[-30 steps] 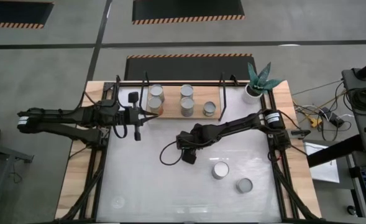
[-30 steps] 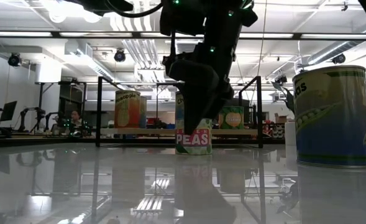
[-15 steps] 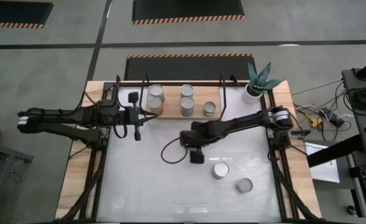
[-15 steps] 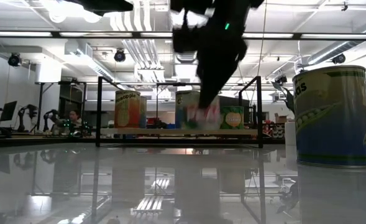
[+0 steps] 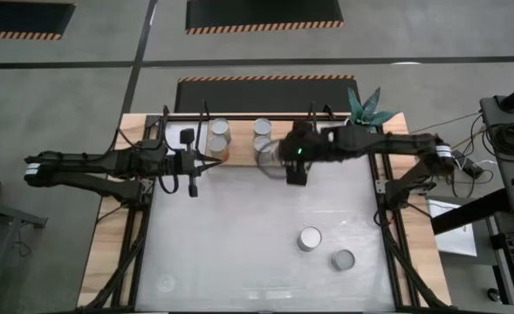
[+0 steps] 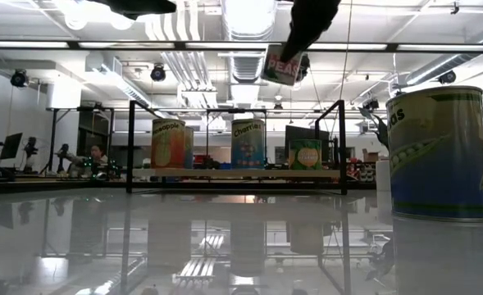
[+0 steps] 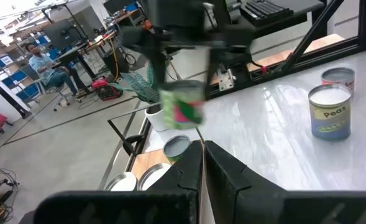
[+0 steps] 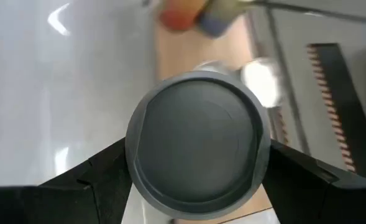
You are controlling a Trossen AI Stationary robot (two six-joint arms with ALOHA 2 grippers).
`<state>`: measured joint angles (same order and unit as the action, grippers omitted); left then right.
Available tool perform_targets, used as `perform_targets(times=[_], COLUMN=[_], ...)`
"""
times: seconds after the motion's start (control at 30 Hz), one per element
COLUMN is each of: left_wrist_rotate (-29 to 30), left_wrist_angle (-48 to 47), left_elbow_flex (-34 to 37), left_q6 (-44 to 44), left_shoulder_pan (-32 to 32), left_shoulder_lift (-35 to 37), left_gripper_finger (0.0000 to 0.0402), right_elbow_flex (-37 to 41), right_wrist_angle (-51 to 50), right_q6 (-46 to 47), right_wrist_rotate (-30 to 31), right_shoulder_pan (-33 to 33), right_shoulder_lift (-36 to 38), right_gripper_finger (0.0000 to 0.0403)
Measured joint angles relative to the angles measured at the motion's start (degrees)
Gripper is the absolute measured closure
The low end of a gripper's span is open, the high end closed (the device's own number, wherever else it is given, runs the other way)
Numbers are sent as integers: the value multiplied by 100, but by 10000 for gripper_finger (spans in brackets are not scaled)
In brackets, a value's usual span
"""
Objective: Pick and place cans onto a shelf
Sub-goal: Put the canned green peas on the shelf
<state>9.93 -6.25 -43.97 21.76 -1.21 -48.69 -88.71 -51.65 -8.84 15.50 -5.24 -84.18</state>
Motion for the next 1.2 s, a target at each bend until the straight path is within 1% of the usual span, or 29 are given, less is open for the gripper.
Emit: perform_targets(times=[0.17, 0.23, 0.37, 0.5, 0.6, 0.7, 0.97, 1.2], left_wrist_rotate=[0, 0, 0, 0, 2, 0, 1, 2], left_wrist_angle=[80, 82, 80, 73, 71, 69, 67, 65], left_elbow_flex=[0, 0, 0, 0, 0, 0, 0, 0], left_q6=[17, 20, 22, 29, 87, 90, 92, 155], left_shoulder_pan=[0, 0, 0, 0, 0, 0, 0, 0], left_shoulder_lift=[0, 0, 0, 0, 0, 0, 0, 0], left_gripper_finger=[402, 402, 402, 402, 402, 402, 402, 402], right_elbow_flex=[-4, -2, -2, -2, -2, -2, -2, -2], right_wrist_angle=[358, 390, 375, 393, 390, 401, 397, 387], right_q6=[-696, -1047, -1437, -1580, -1671, -1856, -2168, -2190], right_wrist_rotate=[-75, -75, -123, -652, -832, -847, -824, -818], right_shoulder_pan=[-571, -831, -1426, -2012, -2328, -2490, -2631, -2748], right_shoulder_lift=[25, -31, -125, -225, -400, -607, -1260, -1512], right_gripper_finger=[114, 114, 114, 114, 114, 114, 114, 114])
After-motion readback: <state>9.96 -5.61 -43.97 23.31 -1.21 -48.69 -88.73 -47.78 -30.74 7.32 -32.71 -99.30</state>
